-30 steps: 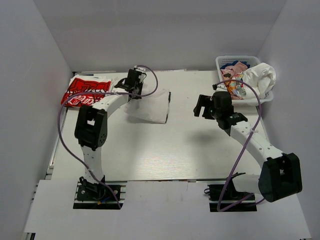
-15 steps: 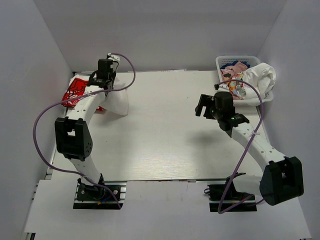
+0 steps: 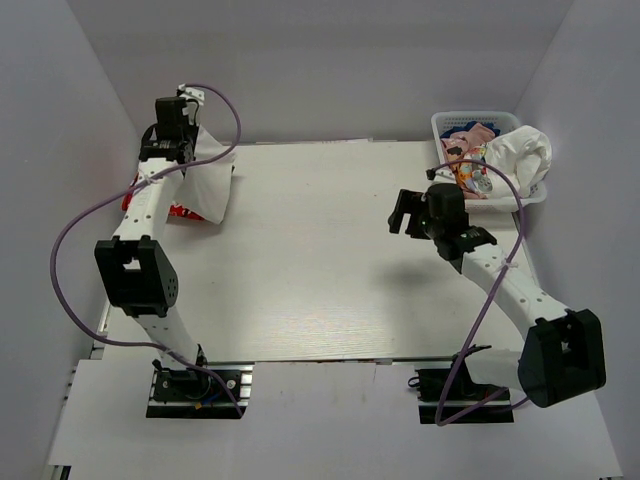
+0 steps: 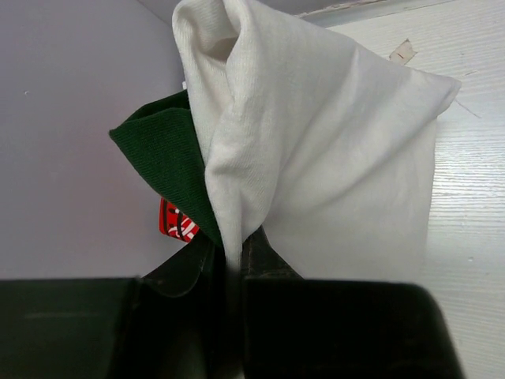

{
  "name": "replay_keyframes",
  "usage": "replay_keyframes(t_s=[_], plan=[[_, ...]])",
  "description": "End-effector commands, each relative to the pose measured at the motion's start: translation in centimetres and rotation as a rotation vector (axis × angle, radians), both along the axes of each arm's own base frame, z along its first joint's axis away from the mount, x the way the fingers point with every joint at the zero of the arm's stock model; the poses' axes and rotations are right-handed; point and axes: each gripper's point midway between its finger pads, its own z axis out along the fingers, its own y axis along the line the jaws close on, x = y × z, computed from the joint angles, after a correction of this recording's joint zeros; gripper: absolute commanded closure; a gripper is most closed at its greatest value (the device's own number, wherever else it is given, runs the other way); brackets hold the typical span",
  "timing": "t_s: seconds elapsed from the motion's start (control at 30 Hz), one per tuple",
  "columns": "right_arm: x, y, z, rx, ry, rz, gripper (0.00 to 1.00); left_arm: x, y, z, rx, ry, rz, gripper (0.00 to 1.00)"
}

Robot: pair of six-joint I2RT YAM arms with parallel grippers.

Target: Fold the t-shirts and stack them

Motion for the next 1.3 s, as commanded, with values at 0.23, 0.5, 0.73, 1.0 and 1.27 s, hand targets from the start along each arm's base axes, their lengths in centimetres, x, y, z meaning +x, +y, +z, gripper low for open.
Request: replay_keyframes(t_s=[0.23, 0.5, 0.73, 1.0, 1.27], plan=[[2.3, 1.8, 1.1, 0.037, -0.017, 0.047, 0.10, 3.0, 5.7, 4.1, -0.020, -0.148, 0.037, 1.00], [3.1, 2.4, 1.5, 0.035, -0.012, 0.060, 0.10, 6.7, 11.3, 0.0, -0.053, -0.124, 0.060, 1.00], [3.6, 2.3, 1.5, 0.023, -0.008, 0.055, 0.10, 7.3, 14.9, -2.7, -0.081, -0.100, 0.147, 1.00], [3.8, 3.3, 1.3, 0.038, 0.010, 0.096, 0.10, 6.6, 16.7, -3.0, -0.123, -0.124, 0.232, 0.75], [3.9, 2.6, 1.8, -0.002, 0.019, 0.075, 0.10, 4.7, 16.5, -3.2, -0.232, -0.127, 0.364, 0.00]])
